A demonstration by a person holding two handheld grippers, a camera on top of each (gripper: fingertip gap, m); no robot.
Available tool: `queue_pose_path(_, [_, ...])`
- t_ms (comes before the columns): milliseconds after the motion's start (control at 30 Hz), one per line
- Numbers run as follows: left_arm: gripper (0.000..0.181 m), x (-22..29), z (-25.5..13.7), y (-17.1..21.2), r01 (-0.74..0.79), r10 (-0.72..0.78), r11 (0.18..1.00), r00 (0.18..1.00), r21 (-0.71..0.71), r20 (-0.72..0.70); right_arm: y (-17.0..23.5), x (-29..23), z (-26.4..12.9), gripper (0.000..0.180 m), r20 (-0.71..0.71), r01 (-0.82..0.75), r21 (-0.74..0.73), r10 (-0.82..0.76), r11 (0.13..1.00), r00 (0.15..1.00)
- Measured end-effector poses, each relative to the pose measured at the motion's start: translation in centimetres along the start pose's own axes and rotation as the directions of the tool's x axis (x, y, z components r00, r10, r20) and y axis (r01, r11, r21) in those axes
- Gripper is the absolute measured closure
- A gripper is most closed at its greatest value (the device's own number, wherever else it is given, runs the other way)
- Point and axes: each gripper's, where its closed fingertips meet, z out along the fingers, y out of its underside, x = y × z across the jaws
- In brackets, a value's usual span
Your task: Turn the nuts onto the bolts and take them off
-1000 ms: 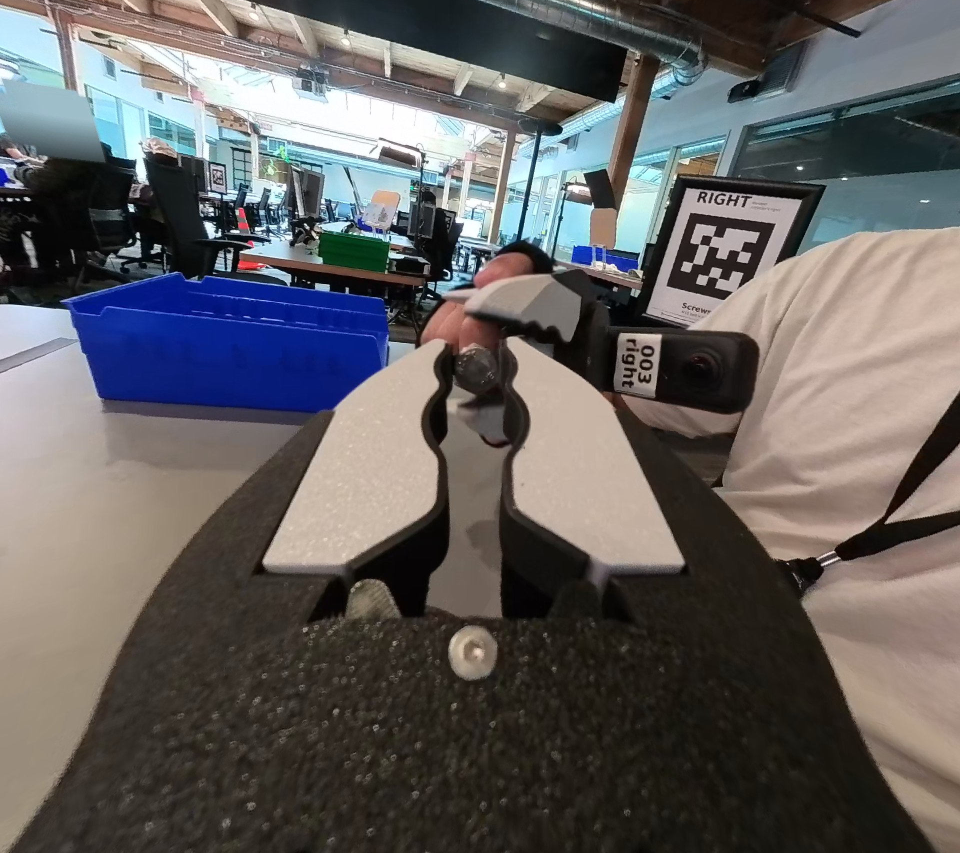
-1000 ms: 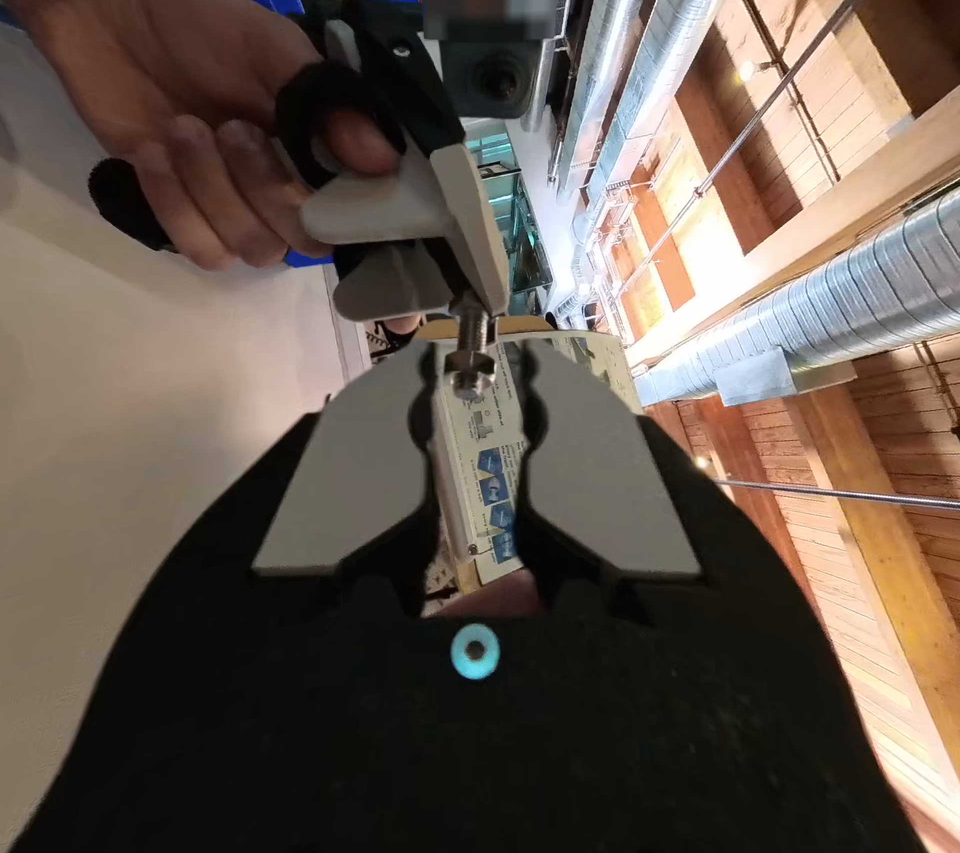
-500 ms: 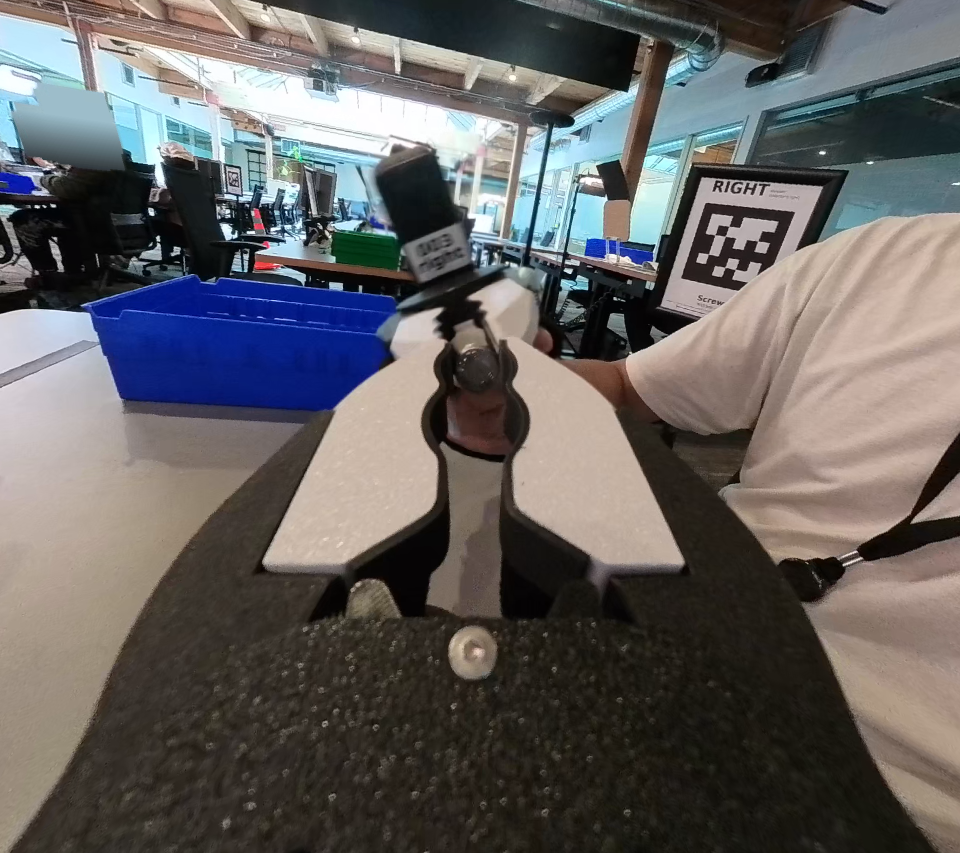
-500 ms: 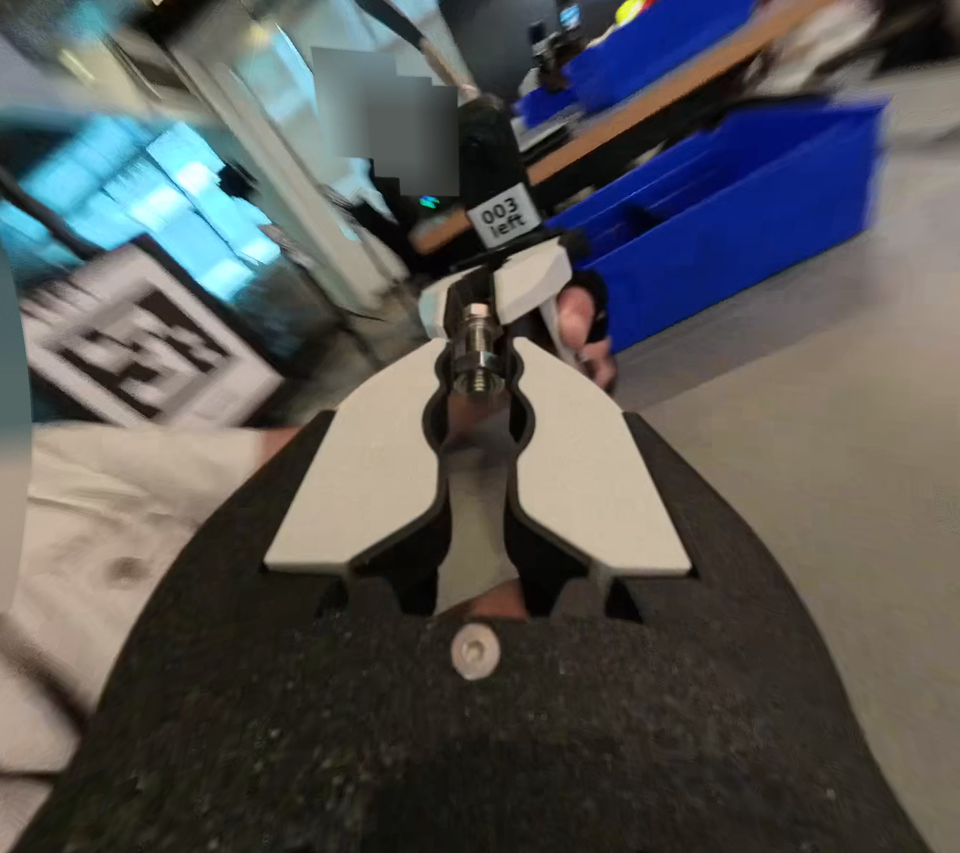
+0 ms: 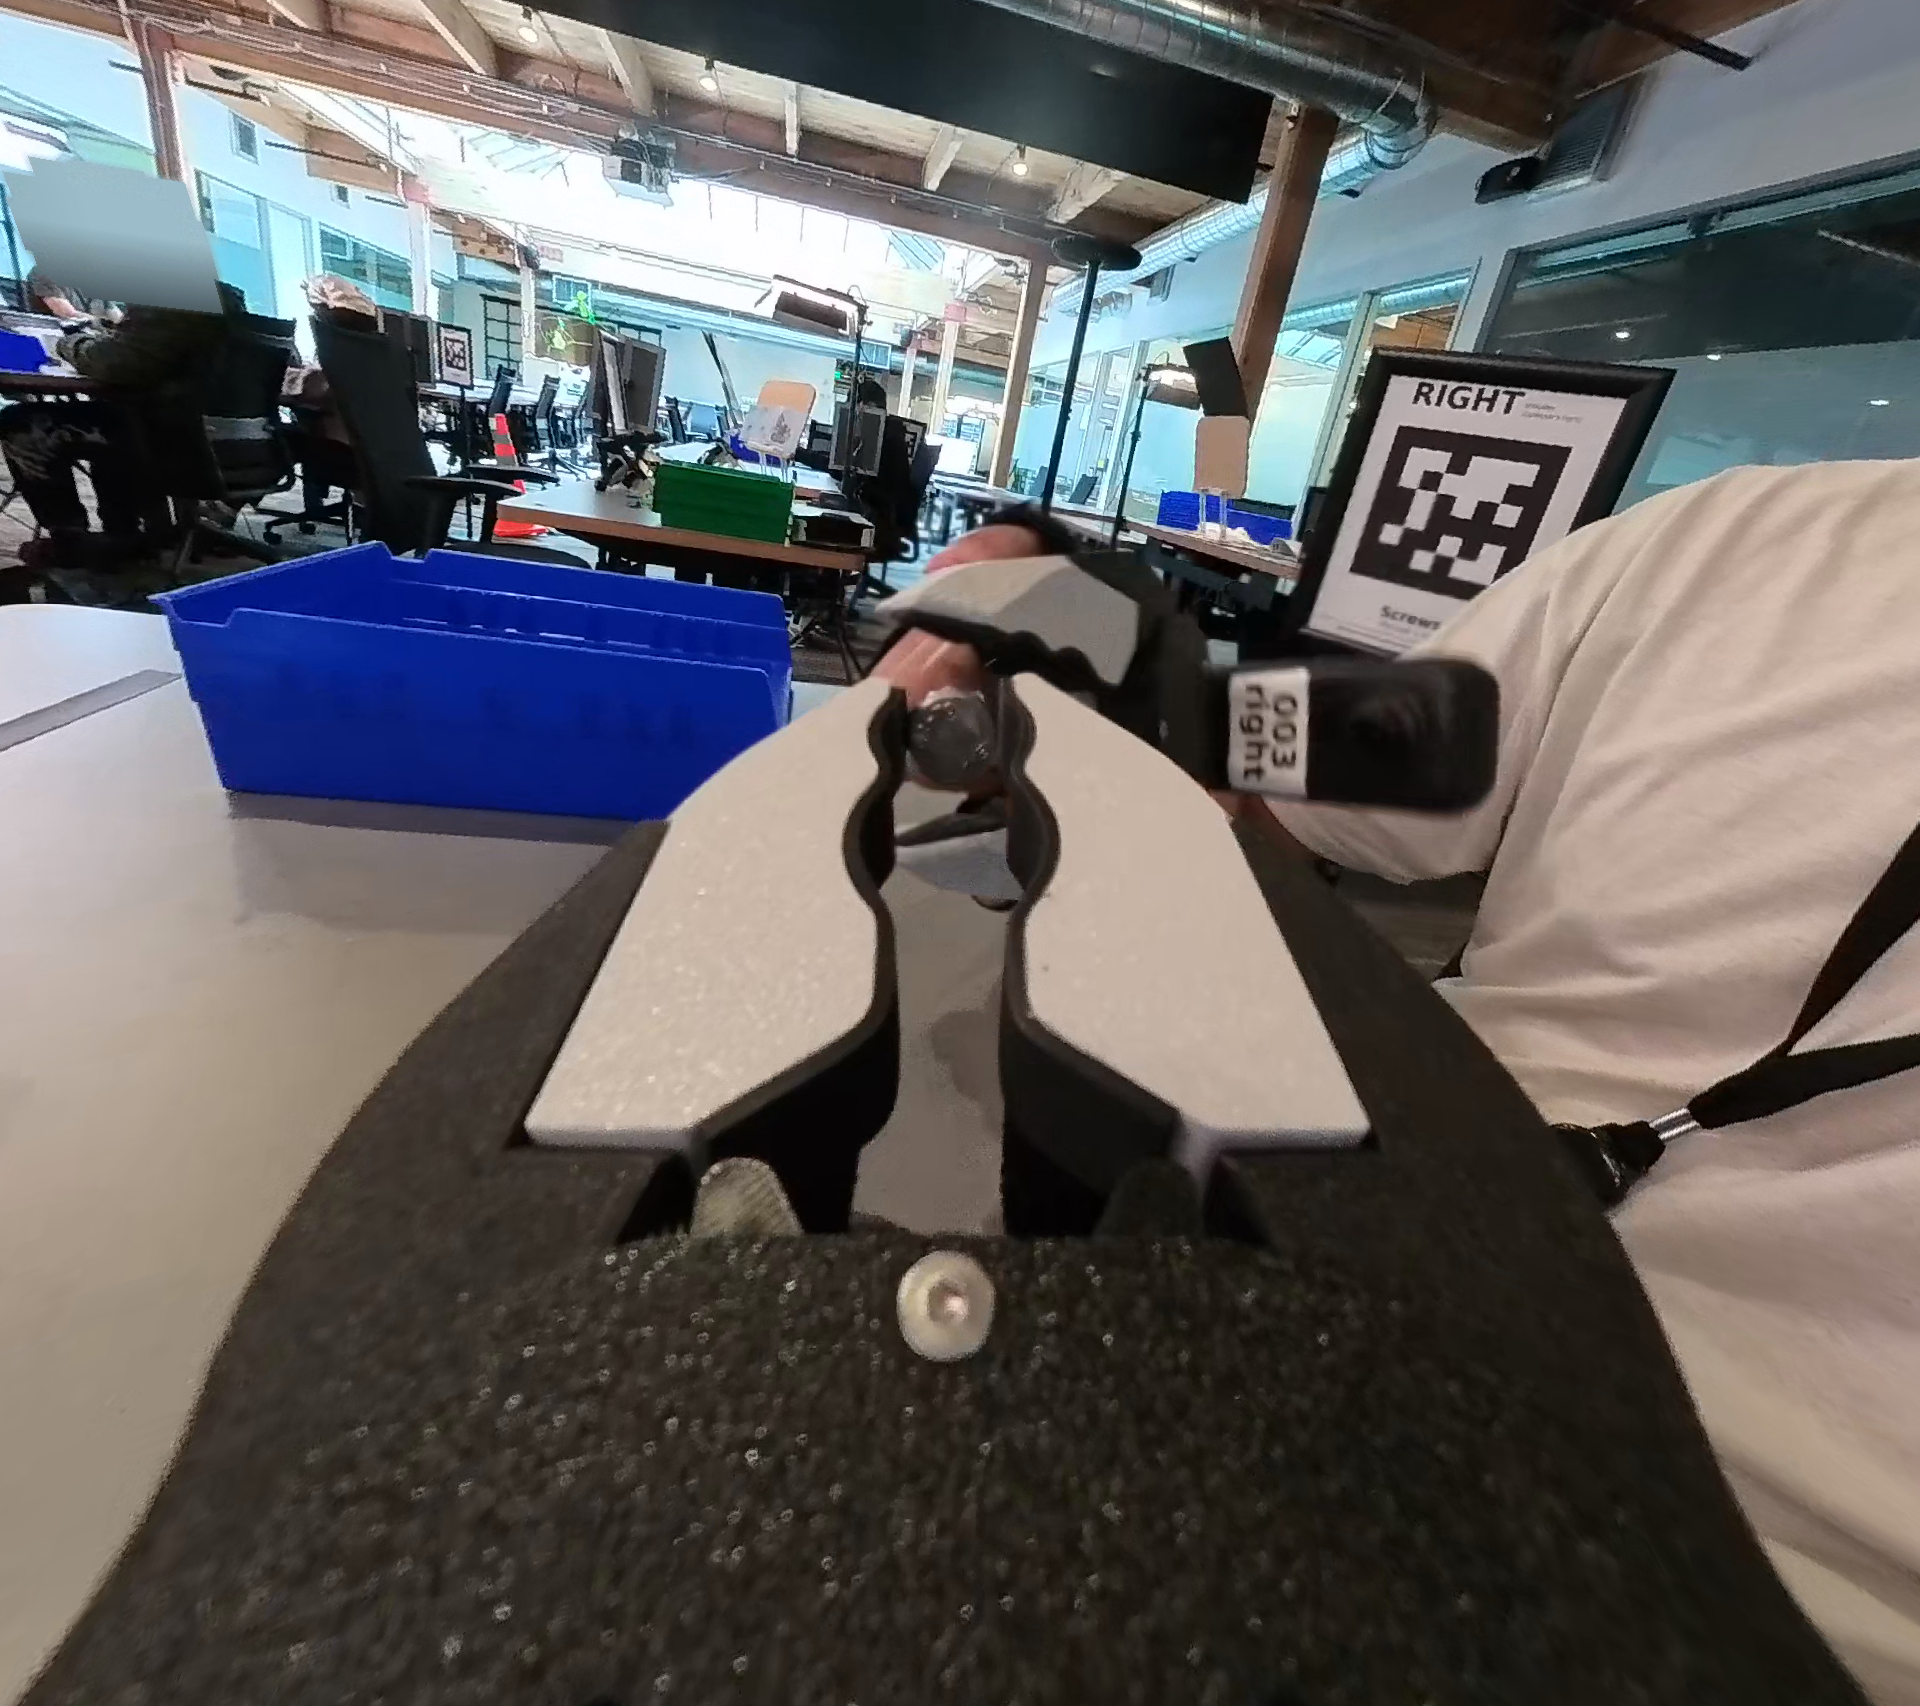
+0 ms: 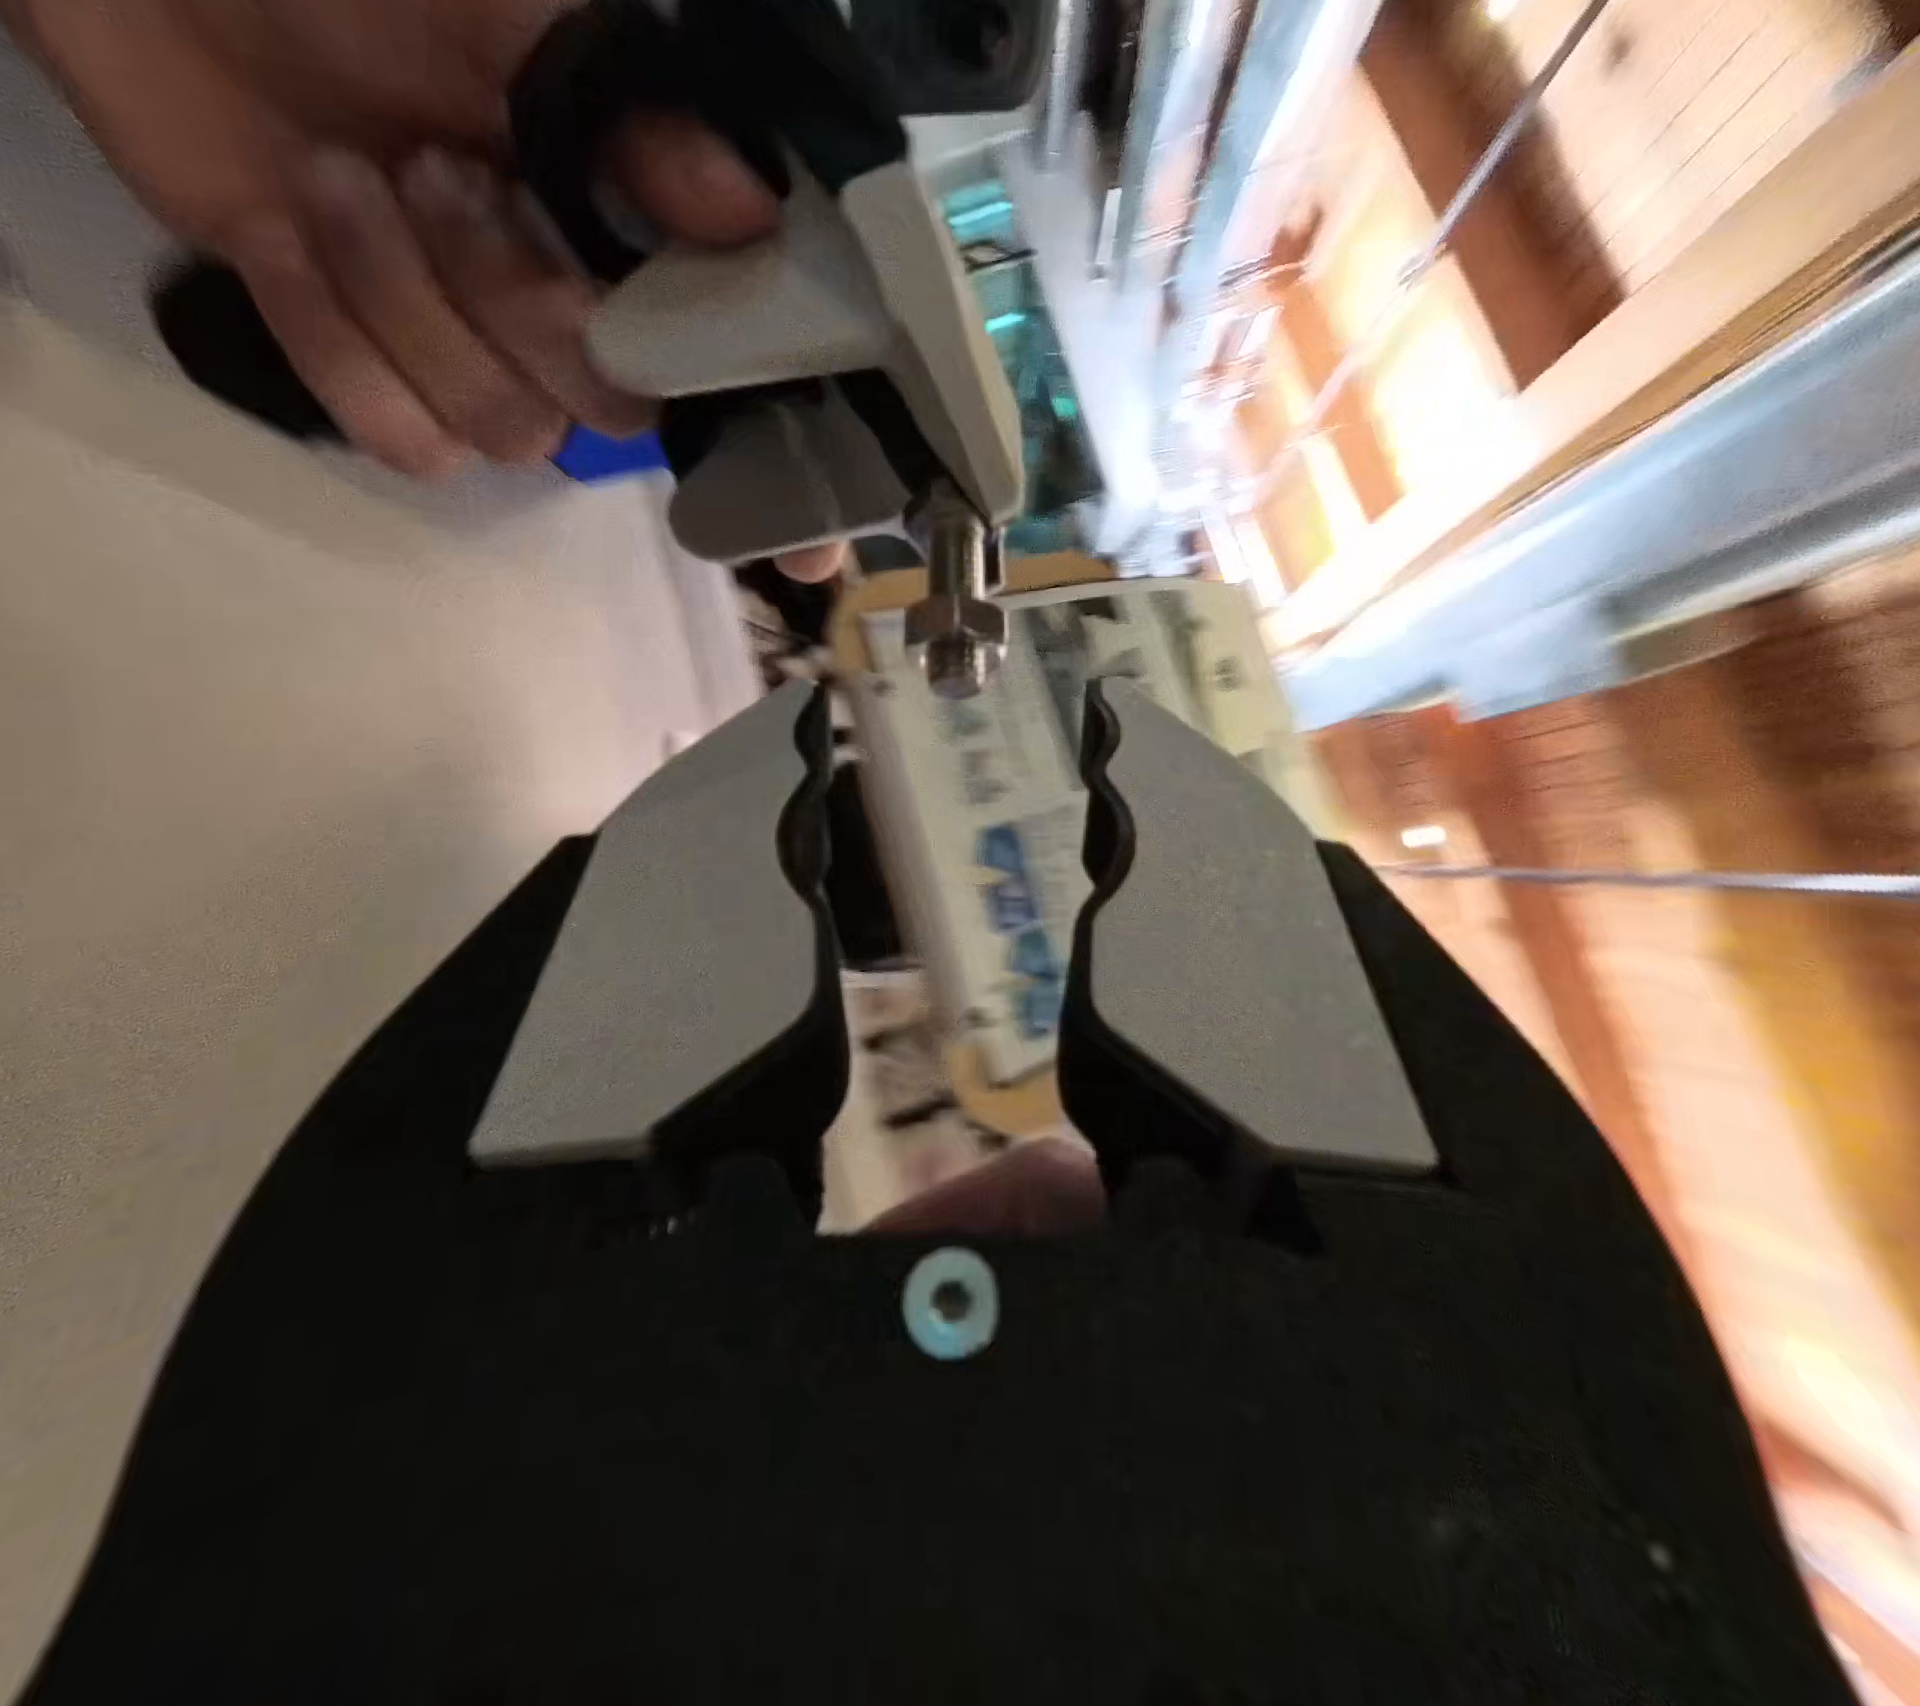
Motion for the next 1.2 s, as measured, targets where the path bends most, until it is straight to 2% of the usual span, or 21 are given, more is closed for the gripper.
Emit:
queue_pose_path(67, [0.165,0.1,0.1,0.2,0.007,-0.007,1.0,1.0,-0.009,-0.01,-0.4,-0.3,0.2,0.135,-0.017,0.129,-0.013,-0.129,0.992,0.992])
queue_pose_path(167, [0.164,0.4,0.2,0.5,0.011,-0.011,1.0,1.0,-0.025,-0.023,-1.0,-0.3,0.3,0.162,-0.007,0.096,0.025,-0.095,0.995,0.995])
queue_pose_path(200, [0.164,0.4,0.2,0.5,0.008,-0.008,1.0,1.0,-0.024,-0.023,-1.0,-0.3,0.3,0.162,0.014,0.068,0.03,-0.069,0.997,0.998])
queue_pose_path(267, [0.165,0.5,0.2,0.4,0.004,-0.005,1.0,1.0,-0.024,-0.026,-1.1,-0.4,0.3,0.162,0.104,-0.08,0.039,0.076,0.996,0.992])
queue_pose_path(333, [0.164,0.5,0.2,0.4,-0.003,0.002,1.0,1.0,-0.022,-0.021,-1.2,-0.7,0.3,0.162,0.238,-0.343,0.015,0.33,0.939,0.914])
queue_pose_path(400, [0.164,0.4,0.2,0.2,-0.008,0.008,1.0,1.0,-0.017,-0.016,-1.5,-1.1,0.3,0.162,0.383,-0.648,-0.067,0.619,0.759,0.686])
queue_pose_path(467, [0.164,0.5,0.2,0.1,-0.01,0.01,1.0,1.0,-0.014,-0.017,-2.0,-1.3,0.1,0.162,0.498,-0.858,-0.196,0.802,0.475,0.33])
queue_pose_path(533, [0.165,0.4,0.2,0.2,-0.018,0.018,1.0,1.0,-0.016,-0.01,-2.3,-1.2,-0.1,0.162,0.546,-0.921,-0.33,0.837,0.206,-0.009])
queue_pose_path(600, [0.165,0.4,0.2,0.2,-0.023,0.023,1.0,1.0,-0.019,-0.007,-2.6,-0.6,-0.3,0.162,0.542,-0.872,-0.484,0.757,-0.076,-0.366])
queue_pose_path(633, [0.165,0.3,0.3,0.2,-0.03,0.03,0.999,1.0,-0.021,0.005,-2.4,-0.3,-0.2,0.162,0.516,-0.819,-0.542,0.696,-0.187,-0.5])
queue_pose_path(700, [0.164,0.2,0.3,0.2,-0.032,0.032,0.999,0.999,-0.024,0.006,-2.5,-0.4,-0.4,0.162,0.478,-0.718,-0.634,0.585,-0.287,-0.655])
queue_pose_path(733, [0.164,0.2,0.2,0.3,-0.032,0.033,0.999,0.999,-0.026,0.006,-2.6,-0.5,-0.4,0.162,0.481,-0.707,-0.642,0.562,-0.296,-0.673])
queue_pose_path(767, [0.165,0.1,0.2,0.3,-0.034,0.034,0.999,0.999,-0.027,0.012,-2.5,-0.5,-0.3,0.162,0.507,-0.743,-0.609,0.584,-0.279,-0.634])
queue_pose_path(833, [0.165,-0.1,0.1,0.3,-0.025,0.026,0.999,0.999,-0.019,0.019,-2.0,-0.3,-0.1,0.147,0.568,-0.88,-0.449,0.712,-0.152,-0.413])
queue_pose_path(867, [0.165,-0.1,0.0,0.2,-0.018,0.018,1.0,1.0,-0.013,0.017,-1.8,-0.4,-0.1,0.136,0.584,-0.934,-0.355,0.776,-0.022,-0.24])
queue_pose_path(933, [0.164,-0.2,-0.1,0.1,-0.003,0.003,1.0,1.0,-0.002,0.011,-0.9,-1.2,-0.1,0.127,0.532,-0.915,-0.165,0.815,0.368,0.231])
queue_pose_path(1000, [0.164,-0.3,-0.1,0.2,0.004,-0.004,1.0,1.0,-0.006,0.011,-0.2,-0.8,-0.2,0.128,0.367,-0.701,-0.002,0.653,0.713,0.663])
queue_pose_path(1033, [0.165,-0.3,0.0,0.3,0.009,-0.009,1.0,1.0,-0.01,0.005,0.2,-0.4,0.0,0.13,0.255,-0.533,0.023,0.51,0.846,0.822])
queue_pose_path(1100, [0.165,-0.2,0.1,0.6,0.013,-0.013,1.0,1.0,-0.02,-0.001,0.6,0.2,0.1,0.13,0.067,-0.138,0.023,0.136,0.99,0.988])
queue_pose_path(1133, [0.165,-0.2,0.2,0.7,0.015,-0.015,1.0,1.0,-0.025,-0.004,0.5,0.3,0.1,0.132,0.001,0.024,0.009,-0.024,1.0,1.0])
queue_pose_path(1200, [0.165,-0.1,0.3,0.7,0.016,-0.016,1.0,1.0,-0.025,-0.007,-0.2,-0.6,0.2,0.135,-0.004,0.156,0.019,-0.156,0.988,0.988])
